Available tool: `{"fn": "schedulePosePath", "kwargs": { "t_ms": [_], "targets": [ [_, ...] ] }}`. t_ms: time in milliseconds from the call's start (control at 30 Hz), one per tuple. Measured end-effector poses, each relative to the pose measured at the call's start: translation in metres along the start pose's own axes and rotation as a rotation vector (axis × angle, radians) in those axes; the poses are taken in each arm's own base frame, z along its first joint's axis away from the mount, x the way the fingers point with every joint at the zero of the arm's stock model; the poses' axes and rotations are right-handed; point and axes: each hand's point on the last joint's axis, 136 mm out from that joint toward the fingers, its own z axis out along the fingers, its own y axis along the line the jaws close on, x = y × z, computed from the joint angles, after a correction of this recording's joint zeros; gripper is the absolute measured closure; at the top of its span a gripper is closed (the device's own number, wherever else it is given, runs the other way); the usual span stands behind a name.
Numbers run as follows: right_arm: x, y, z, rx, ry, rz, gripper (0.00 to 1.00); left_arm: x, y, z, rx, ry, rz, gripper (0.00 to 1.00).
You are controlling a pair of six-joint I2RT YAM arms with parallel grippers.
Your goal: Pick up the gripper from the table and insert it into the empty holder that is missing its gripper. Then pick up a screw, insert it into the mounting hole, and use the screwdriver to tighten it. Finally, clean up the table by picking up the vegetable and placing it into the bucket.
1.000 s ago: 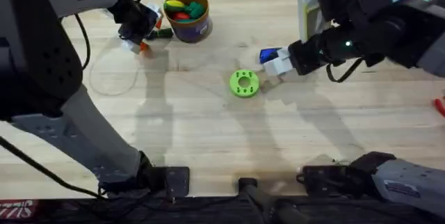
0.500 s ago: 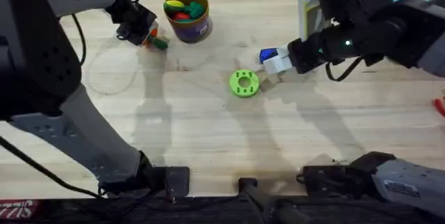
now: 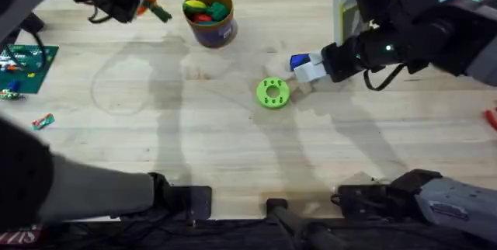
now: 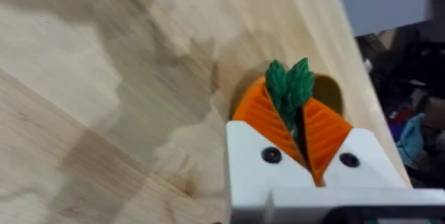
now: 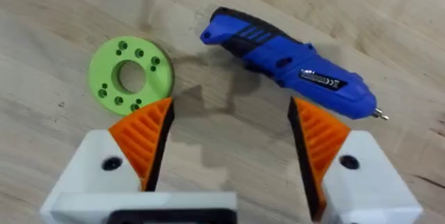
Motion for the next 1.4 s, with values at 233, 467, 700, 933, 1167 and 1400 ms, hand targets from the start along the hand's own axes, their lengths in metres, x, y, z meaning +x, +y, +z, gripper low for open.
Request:
{"fn": "schedulePosePath", "kwargs": {
  "t_ms": [233, 467, 700, 933, 1167, 1400],
  "targets": [
    [0.0, 0.0, 0.0, 0.0, 0.0, 0.0, 0.019, 0.023, -0.058, -0.035, 0.167, -0.033, 0.147, 0.96],
    [0.0, 0.0, 0.0, 0.0, 0.0, 0.0, 0.019, 0.068, -0.101, -0.012, 0.235, -0.014, 0.333, 0.966],
    [0.0, 0.0, 0.0, 0.0, 0.0, 0.0, 0.019, 0.08, -0.095, 0.032, 0.18, 0.005, 0.374, 0.652],
    [0.004, 0.0, -0.005, 0.0, 0.007, 0.0, 0.019, 0.069, -0.095, -0.008, 0.193, -0.046, 0.522, 0.014],
    [-0.005, -0.003, -0.063, 0.0, -0.127, 0.005, 0.019, 0.072, -0.073, -0.115, 0.208, -0.087, 0.712, 0.015],
    [0.01, -0.006, -0.14, -0.001, -0.304, 0.018, 0.019, 0.11, -0.013, -0.212, 0.238, -0.045, 0.995, 0.015]
  ]
}}
